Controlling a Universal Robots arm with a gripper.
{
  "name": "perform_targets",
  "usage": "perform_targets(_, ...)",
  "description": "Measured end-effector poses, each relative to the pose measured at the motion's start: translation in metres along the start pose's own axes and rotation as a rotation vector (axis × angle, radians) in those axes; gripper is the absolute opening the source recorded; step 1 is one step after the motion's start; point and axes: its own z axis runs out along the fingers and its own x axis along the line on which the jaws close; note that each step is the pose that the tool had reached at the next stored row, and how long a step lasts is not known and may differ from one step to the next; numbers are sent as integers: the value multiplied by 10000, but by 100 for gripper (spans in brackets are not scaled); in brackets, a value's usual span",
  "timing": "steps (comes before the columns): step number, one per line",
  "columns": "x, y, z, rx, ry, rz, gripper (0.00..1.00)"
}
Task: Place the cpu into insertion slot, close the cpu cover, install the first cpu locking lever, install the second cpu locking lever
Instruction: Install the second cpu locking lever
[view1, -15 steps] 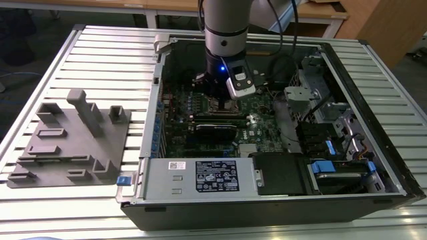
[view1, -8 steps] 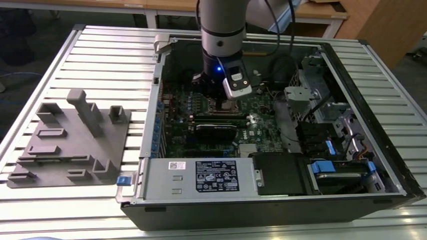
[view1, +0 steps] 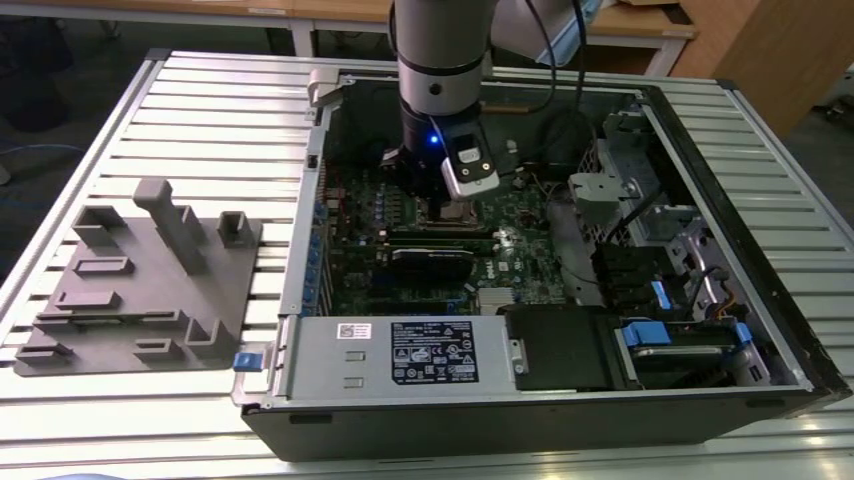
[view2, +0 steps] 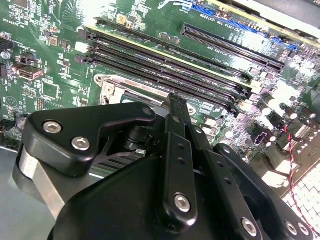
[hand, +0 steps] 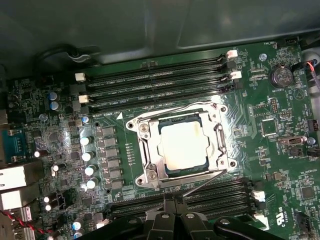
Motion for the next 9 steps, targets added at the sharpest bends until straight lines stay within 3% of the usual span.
perform_targets(9,7,-3,49,7,-8,-1,11)
